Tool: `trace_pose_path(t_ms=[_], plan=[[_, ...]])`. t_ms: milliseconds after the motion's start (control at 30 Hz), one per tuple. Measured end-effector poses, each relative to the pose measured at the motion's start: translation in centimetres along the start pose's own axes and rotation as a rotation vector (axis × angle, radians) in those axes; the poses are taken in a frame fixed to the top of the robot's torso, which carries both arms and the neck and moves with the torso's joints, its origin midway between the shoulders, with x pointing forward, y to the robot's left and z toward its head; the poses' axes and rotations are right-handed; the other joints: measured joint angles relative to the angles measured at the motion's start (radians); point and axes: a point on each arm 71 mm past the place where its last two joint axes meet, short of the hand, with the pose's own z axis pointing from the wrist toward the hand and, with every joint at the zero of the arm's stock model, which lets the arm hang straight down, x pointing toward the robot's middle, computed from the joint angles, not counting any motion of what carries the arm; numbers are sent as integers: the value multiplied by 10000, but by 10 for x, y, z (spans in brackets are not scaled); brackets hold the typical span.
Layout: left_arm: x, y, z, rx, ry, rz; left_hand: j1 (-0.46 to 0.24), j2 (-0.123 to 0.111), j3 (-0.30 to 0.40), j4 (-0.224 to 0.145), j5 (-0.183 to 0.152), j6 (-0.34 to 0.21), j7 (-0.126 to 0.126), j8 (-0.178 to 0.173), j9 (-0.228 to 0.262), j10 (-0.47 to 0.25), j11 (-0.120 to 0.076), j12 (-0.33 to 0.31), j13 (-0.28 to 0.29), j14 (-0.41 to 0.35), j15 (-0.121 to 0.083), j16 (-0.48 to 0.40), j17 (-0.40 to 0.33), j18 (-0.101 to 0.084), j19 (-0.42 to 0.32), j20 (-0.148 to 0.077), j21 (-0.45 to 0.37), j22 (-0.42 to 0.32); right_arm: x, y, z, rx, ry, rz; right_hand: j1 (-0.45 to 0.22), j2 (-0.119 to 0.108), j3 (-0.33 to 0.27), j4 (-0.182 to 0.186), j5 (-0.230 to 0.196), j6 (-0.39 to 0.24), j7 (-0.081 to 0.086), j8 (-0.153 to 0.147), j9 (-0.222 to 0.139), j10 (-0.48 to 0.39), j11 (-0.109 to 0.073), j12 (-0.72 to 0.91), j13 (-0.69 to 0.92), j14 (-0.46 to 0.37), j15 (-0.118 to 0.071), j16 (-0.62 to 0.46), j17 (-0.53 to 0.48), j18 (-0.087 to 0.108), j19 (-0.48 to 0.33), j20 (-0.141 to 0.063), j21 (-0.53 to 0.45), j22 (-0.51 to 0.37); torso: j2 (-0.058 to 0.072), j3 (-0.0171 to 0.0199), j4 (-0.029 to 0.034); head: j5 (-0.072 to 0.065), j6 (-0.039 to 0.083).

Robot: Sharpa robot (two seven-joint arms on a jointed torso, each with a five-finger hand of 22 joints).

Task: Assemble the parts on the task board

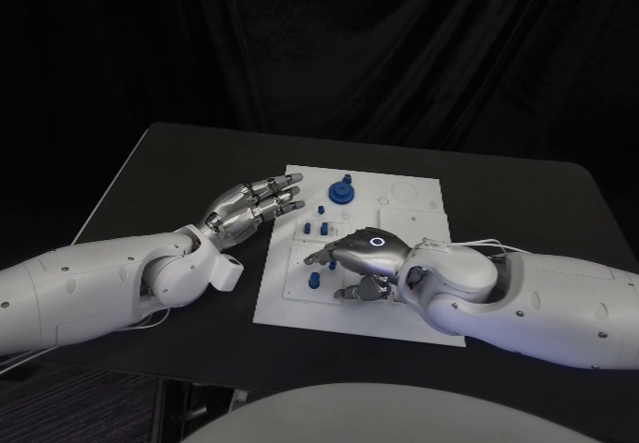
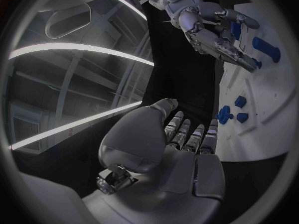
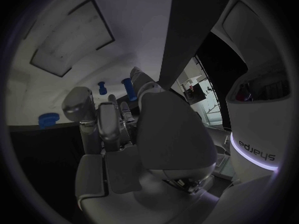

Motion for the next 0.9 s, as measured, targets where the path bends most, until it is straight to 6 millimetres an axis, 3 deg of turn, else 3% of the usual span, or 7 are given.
trace_pose_path(t_ms=[133,367,467,700,733,867,900], plan=[[-1,0,-1,-7,-37,17,0,0,28,-28,0,0,0,0,0,0,0,0,0,0,0,0,0,0,0,0,0,0,-21,-7,-18,40,-850,179,371,-124,-93,449,243,-311,3,-39,-178,-564,67,352,24,-44,24,43,36,0,-60,30,3,0,-8,2,1,-23,0],[-4,-1,-3,-15,-199,127,-50,-139,98,-98,0,53,54,0,0,38,38,0,2,-45,-44,0,0,-99,0,0,0,-49,-70,-22,-59,378,-2406,485,754,151,-41,667,587,1035,176,205,-35,-616,49,1184,153,20,34,225,227,1,103,47,447,-1,-45,-6,-23,-39,0],[-6,-1,-5,-18,-306,200,-88,-176,162,-114,0,53,54,0,0,70,69,25,8,-107,-148,0,0,-164,-10,-10,0,-117,-85,-30,-77,726,-2798,788,967,406,196,485,1088,1953,437,514,105,-185,-49,1864,337,44,10,274,258,1,126,23,582,-1,-52,-16,-32,-109,0],[-6,-2,-5,-17,-439,262,-88,-176,235,-97,0,53,53,0,0,69,69,36,8,-90,-163,0,-1,-161,-37,-37,0,-141,-97,-48,-109,1798,-3241,2020,520,626,329,348,1319,3424,447,1588,691,838,-954,6867,3296,65,-743,122,-7,1,77,-593,393,-1,-71,-42,-66,-264,0],[-6,-2,-5,-13,-459,229,-88,-176,235,-97,3,53,54,0,-1,70,69,36,8,-89,-163,0,0,-161,-37,-37,0,-141,-97,-52,-113,2035,-3261,2217,360,629,308,370,1296,3479,394,1834,829,1168,-1029,8063,4570,64,-781,68,-61,-1,84,-658,308,-1,-71,-44,-66,-290,0],[-5,-1,-4,2,-533,82,-88,-176,277,-56,50,53,53,0,-1,70,69,35,7,-89,-163,0,-1,-161,-37,-37,0,-141,-93,-65,-126,2879,-3223,2761,-574,608,-104,782,1403,3641,124,2625,1266,6664,-1251,11281,11133,667,-1034,716,1247,-16,778,-863,1596,-2,-71,-54,-67,-391,0],[-5,-1,-4,5,-553,49,-88,-176,277,-57,50,53,54,0,-1,69,69,35,7,-89,-163,0,0,-160,-37,-37,0,-140,-90,-68,-128,3113,-3172,2878,-957,626,-237,973,1560,3729,35,2849,1404,7776,-1373,11594,11707,777,-1114,1054,1741,-209,1047,-975,2279,-2,-71,-54,-71,-404,0]])
